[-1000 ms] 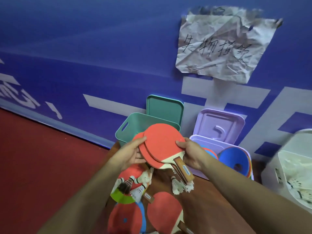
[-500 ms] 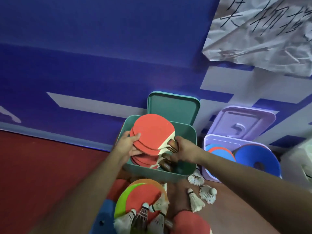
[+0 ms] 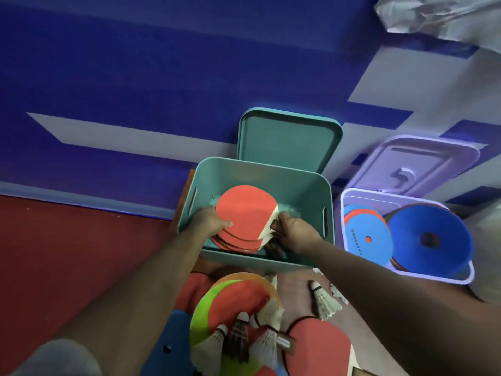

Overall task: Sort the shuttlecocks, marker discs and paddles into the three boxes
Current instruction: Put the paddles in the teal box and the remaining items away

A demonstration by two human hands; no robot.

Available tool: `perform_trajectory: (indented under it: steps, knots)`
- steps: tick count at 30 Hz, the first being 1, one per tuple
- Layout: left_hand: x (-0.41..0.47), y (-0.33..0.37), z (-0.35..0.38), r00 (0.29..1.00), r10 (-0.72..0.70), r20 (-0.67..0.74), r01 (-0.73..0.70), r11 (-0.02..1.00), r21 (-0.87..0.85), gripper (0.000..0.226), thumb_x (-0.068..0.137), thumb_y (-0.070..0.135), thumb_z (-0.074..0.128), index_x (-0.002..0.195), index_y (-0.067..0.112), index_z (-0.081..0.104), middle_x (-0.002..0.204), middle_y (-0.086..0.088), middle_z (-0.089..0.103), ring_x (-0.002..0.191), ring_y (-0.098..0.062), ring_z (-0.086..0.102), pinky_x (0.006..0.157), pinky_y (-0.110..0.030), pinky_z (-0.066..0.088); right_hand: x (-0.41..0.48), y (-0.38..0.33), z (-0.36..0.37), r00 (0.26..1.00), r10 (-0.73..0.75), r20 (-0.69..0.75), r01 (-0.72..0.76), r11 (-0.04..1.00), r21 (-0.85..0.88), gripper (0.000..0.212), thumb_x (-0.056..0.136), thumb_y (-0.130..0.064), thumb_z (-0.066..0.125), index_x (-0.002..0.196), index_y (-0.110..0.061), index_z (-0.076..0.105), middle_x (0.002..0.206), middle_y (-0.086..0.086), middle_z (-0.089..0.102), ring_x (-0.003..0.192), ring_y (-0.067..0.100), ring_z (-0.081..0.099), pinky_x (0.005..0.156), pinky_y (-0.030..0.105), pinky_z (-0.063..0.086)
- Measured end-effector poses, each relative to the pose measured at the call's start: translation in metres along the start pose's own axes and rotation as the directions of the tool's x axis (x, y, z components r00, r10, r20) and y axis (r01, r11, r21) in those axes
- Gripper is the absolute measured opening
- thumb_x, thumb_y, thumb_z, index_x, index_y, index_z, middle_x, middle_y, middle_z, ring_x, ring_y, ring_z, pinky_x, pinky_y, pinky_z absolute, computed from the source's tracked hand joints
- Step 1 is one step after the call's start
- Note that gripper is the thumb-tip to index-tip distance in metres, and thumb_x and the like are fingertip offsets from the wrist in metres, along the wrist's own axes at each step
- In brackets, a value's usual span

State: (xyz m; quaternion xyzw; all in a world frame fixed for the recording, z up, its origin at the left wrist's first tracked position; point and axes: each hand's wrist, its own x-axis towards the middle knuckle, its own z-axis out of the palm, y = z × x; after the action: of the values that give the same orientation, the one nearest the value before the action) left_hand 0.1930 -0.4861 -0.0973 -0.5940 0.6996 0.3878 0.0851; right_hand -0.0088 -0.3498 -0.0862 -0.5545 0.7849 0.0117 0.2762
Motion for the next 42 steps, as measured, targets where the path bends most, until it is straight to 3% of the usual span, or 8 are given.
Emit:
perform_trajectory:
  steps: [5, 8, 14, 18, 23, 26, 32, 42]
  knots:
    - [-0.020, 0.011, -0.001, 0.995, 0.045, -0.094, -0.030, 0.987, 0.159, 0.048, 0.084, 0.030, 0.070, 0.123, 0.003, 0.059, 0.125, -0.018, 0.062, 0.116, -0.032, 0.059, 0.091, -0.034, 0.046, -0.005, -0.003, -0.007, 1.000, 0.020, -0.006, -0.020, 1.000, -0.004, 0.046, 0.086, -0.029, 0.063, 0.125, -0.011, 0.047, 0.124, 0.015, 0.058, 0.115, 0.034, 0.056, 0.091, 0.039, 0.048]
    - [-0.051, 0.019, -0.012, 0.969, 0.154, -0.194, -0.151, 0.988, 0.031, 0.035, 0.084, 0.020, 0.065, 0.115, 0.005, 0.060, 0.114, -0.015, 0.066, 0.108, -0.031, 0.060, 0.089, -0.033, 0.046, -0.033, -0.009, -0.022, 0.991, 0.031, -0.130, -0.012, 0.990, 0.143, 0.060, 0.088, -0.051, 0.060, 0.126, -0.006, 0.051, 0.126, 0.018, 0.056, 0.119, 0.034, 0.052, 0.098, 0.037, 0.044]
    - [-0.145, 0.011, -0.022, 0.859, 0.239, -0.453, -0.359, 0.912, -0.200, 0.016, 0.086, 0.011, 0.060, 0.100, 0.011, 0.066, 0.088, -0.003, 0.066, 0.077, -0.016, 0.060, 0.079, -0.026, 0.049, -0.126, -0.021, -0.033, 0.916, -0.171, -0.362, 0.260, 0.942, 0.212, 0.028, 0.090, -0.019, 0.060, 0.113, -0.003, 0.057, 0.108, 0.015, 0.056, 0.105, 0.029, 0.054, 0.091, 0.031, 0.037]
    - [-0.206, -0.025, 0.008, 0.861, 0.214, -0.460, -0.358, 0.899, -0.251, 0.018, 0.084, 0.005, 0.064, 0.079, 0.022, 0.061, 0.069, 0.005, 0.057, 0.064, -0.008, 0.054, 0.070, -0.027, 0.047, -0.182, -0.022, -0.010, 0.903, -0.251, -0.348, 0.335, 0.919, 0.207, 0.027, 0.084, -0.023, 0.057, 0.105, -0.006, 0.056, 0.096, 0.007, 0.051, 0.096, 0.027, 0.052, 0.083, 0.026, 0.035]
    - [-0.259, -0.066, 0.067, 0.909, 0.173, -0.380, -0.241, 0.960, -0.139, 0.008, 0.079, 0.019, 0.069, 0.087, 0.018, 0.069, 0.092, -0.005, 0.063, 0.089, -0.026, 0.063, 0.084, -0.033, 0.049, -0.227, -0.015, 0.040, 0.966, -0.184, -0.182, 0.225, 0.944, 0.240, 0.027, 0.083, -0.039, 0.051, 0.096, -0.015, 0.053, 0.099, 0.011, 0.055, 0.098, 0.028, 0.053, 0.084, 0.032, 0.040]
    - [-0.272, -0.079, 0.096, 0.902, 0.159, -0.400, -0.187, 0.982, -0.030, 0.035, 0.076, 0.028, 0.073, 0.105, 0.007, 0.068, 0.107, -0.018, 0.061, 0.104, -0.036, 0.058, 0.092, -0.038, 0.046, -0.244, -0.014, 0.070, 0.978, -0.170, -0.121, 0.198, 0.939, 0.280, 0.032, 0.087, -0.034, 0.056, 0.104, -0.007, 0.054, 0.106, 0.017, 0.057, 0.103, 0.030, 0.054, 0.085, 0.032, 0.041]
    - [-0.269, -0.088, 0.109, 0.934, 0.158, -0.321, -0.086, 0.970, 0.229, 0.059, 0.080, 0.047, 0.067, 0.129, 0.015, 0.056, 0.125, -0.012, 0.054, 0.120, -0.032, 0.050, 0.097, -0.039, 0.044, -0.261, -0.020, 0.106, 0.996, -0.070, -0.047, 0.082, 0.934, 0.347, 0.042, 0.092, -0.039, 0.056, 0.108, -0.001, 0.055, 0.112, 0.020, 0.057, 0.110, 0.033, 0.053, 0.088, 0.034, 0.043]
    - [-0.248, -0.113, 0.111, 0.947, 0.201, -0.251, -0.103, 0.929, 0.356, 0.036, 0.078, 0.036, 0.065, 0.100, 0.008, 0.064, 0.106, -0.012, 0.059, 0.105, -0.033, 0.054, 0.083, -0.038, 0.045, -0.225, -0.042, 0.138, 0.968, 0.246, 0.045, -0.227, 0.793, 0.565, 0.052, 0.088, -0.043, 0.060, 0.110, 0.003, 0.052, 0.111, 0.021, 0.065, 0.107, 0.034, 0.061, 0.074, 0.030, 0.041]
